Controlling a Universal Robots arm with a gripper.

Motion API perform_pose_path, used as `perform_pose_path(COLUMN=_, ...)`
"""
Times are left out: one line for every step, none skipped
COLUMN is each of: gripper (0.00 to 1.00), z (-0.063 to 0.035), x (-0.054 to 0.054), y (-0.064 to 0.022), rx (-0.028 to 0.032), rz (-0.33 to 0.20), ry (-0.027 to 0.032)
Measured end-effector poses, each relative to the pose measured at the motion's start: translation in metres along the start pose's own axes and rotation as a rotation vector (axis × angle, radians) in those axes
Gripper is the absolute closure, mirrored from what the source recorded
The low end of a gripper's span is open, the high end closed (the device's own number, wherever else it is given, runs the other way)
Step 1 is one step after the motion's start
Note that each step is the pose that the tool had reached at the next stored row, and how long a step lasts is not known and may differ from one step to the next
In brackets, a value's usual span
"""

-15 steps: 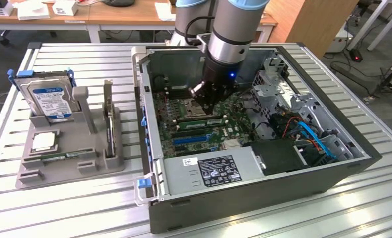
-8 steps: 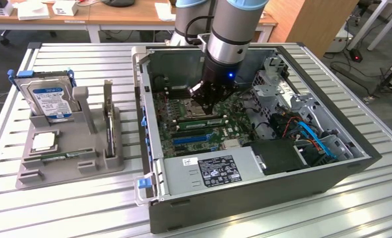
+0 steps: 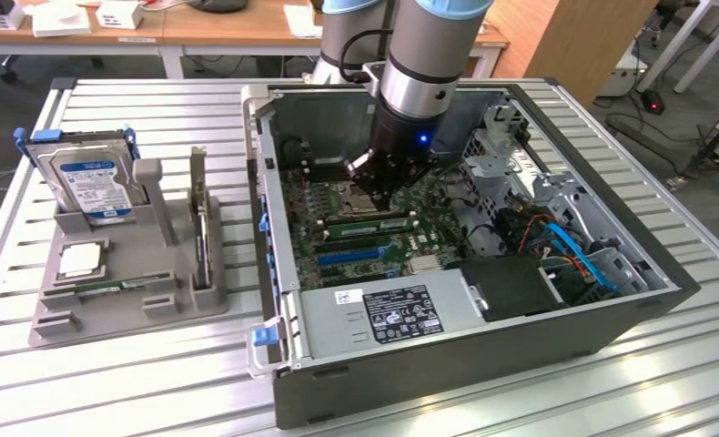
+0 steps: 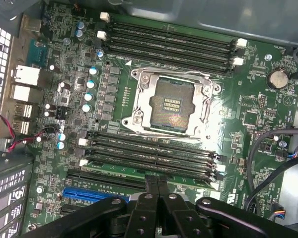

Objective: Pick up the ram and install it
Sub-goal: 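Press down the ram until it locks into place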

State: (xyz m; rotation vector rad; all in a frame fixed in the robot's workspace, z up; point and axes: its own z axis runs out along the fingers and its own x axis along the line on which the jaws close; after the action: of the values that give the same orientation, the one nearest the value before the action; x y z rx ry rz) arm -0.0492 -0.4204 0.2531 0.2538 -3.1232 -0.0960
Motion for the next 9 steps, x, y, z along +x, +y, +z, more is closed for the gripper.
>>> perform_pose_path(gripper=0.91, z=0.0, x=0.0001, y=-0.0006, rx=0.0, rz=0.0, ry=-0.0001)
perform_pose_path(gripper=0.91, z=-0.0001, x=0.0002, y=-0.0011, rx=0.0001, rz=0.001, ry=-0.0001)
perform_pose_path(gripper=0.91, z=-0.0001, x=0.0003, y=-0.0014, rx=0.0, rz=0.001, ry=-0.0001)
perform_pose_path(gripper=0.91, z=-0.0001, x=0.0003, y=-0.0016, rx=-0.0001, rz=0.001, ry=-0.0001)
perform_pose_path(gripper=0.91, z=-0.0001, x=0.0003, y=-0.0016, rx=-0.0001, rz=0.001, ry=-0.0001)
perform_pose_path(gripper=0.91, z=-0.0001, x=0.0003, y=-0.0017, rx=0.0, rz=0.001, ry=-0.0001)
perform_pose_path(gripper=0.91, z=-0.0001, x=0.0003, y=-0.0018, rx=0.0, rz=0.001, ry=-0.0001)
perform_pose_path(gripper=0.91, z=-0.0001, x=0.0003, y=-0.0019, rx=0.0, rz=0.001, ry=-0.0001)
perform_pose_path(gripper=0.91, z=-0.0001, x=0.0003, y=-0.0019, rx=0.0, rz=0.001, ry=-0.0001)
